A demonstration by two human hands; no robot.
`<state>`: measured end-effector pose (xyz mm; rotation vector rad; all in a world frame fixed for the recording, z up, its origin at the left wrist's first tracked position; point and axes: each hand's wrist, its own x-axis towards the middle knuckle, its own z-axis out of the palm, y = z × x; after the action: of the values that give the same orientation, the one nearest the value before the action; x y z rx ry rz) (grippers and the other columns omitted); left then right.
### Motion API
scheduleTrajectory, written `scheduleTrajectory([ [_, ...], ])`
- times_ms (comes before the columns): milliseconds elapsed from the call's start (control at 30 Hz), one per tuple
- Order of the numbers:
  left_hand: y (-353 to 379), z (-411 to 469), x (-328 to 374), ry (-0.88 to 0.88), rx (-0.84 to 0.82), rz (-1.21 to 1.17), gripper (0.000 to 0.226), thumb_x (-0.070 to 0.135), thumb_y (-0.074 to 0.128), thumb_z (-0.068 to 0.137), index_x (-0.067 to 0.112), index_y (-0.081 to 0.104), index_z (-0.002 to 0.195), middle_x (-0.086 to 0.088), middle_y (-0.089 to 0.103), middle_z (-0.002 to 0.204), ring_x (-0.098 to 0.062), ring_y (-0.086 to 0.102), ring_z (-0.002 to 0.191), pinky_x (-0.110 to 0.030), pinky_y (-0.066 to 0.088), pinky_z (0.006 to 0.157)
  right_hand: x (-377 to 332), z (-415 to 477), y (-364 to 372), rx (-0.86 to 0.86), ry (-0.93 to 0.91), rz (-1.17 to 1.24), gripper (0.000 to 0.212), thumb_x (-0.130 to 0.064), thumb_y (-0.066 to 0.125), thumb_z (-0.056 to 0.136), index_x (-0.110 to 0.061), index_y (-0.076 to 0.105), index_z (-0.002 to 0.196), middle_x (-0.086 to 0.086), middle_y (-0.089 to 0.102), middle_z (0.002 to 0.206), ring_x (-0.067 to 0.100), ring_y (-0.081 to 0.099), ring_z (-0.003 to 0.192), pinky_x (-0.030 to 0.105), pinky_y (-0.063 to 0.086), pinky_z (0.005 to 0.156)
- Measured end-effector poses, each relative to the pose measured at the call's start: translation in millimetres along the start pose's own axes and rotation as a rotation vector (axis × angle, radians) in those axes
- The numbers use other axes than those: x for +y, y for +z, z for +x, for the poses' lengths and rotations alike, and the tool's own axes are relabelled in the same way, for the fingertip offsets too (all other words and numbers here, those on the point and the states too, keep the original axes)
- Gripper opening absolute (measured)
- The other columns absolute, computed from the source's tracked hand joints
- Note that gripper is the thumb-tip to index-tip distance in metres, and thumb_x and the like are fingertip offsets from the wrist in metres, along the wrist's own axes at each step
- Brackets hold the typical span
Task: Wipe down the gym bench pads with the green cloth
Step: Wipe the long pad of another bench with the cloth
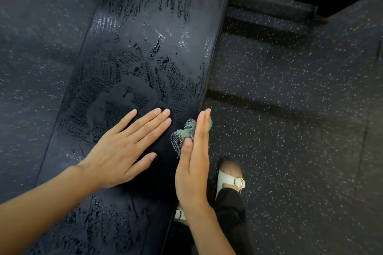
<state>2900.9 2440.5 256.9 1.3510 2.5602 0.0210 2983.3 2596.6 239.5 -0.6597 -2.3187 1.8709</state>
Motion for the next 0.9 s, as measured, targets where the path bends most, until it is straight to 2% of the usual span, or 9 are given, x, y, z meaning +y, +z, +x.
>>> scheduleTrajectory([
  [133,-3,14,-5,0.02,0.007,0.003,0.066,0.039,0.031,0.1,0.01,0.017,0.158,-0.006,0.014,0.166,-0.021,0.014,0.153,-0.045,0.014,0.122,-1,27,-5,-0.019,-0.017,0.014,0.052,-0.027,0.024,0.104,-0.024,0.005,0.153,-0.008,0.003,0.164,0.004,0.0,0.15,0.015,0.006,0.118],
  [300,-4,23,-7,0.02,0.007,0.012,0.065,0.038,0.028,0.101,0.01,0.016,0.158,-0.006,0.014,0.166,-0.021,0.013,0.153,-0.045,0.012,0.123,-1,71,-12,-0.029,-0.055,0.027,0.051,-0.017,0.026,0.107,-0.016,0.008,0.154,-0.003,0.005,0.164,0.007,0.002,0.151,0.018,0.007,0.119],
  [467,-6,33,-10,0.025,0.004,0.026,0.064,0.037,0.028,0.101,0.011,0.015,0.158,-0.005,0.013,0.167,-0.02,0.012,0.153,-0.044,0.009,0.124,-8,118,-19,-0.042,-0.048,0.028,0.052,-0.019,0.027,0.106,-0.012,0.011,0.155,-0.001,0.007,0.164,0.008,0.003,0.151,0.012,0.004,0.116],
  [700,-8,45,-9,-0.009,0.01,0.011,0.063,0.038,0.023,0.103,0.011,0.013,0.159,-0.005,0.011,0.167,-0.019,0.011,0.154,-0.046,0.012,0.123,-2,70,-19,-0.07,0.007,0.088,0.052,-0.019,0.027,0.106,-0.025,0.006,0.154,-0.009,0.006,0.164,0.005,0.004,0.15,0.022,0.009,0.121],
  [900,-13,66,-16,-0.039,0.046,-0.018,0.061,0.034,0.026,0.102,0.013,0.014,0.159,-0.003,0.012,0.167,-0.018,0.011,0.154,-0.043,0.01,0.123,-2,27,-17,-0.111,0.051,0.082,0.053,-0.028,0.024,0.105,-0.022,0.008,0.155,-0.014,0.003,0.164,0.008,0.002,0.151,0.029,0.01,0.122],
])
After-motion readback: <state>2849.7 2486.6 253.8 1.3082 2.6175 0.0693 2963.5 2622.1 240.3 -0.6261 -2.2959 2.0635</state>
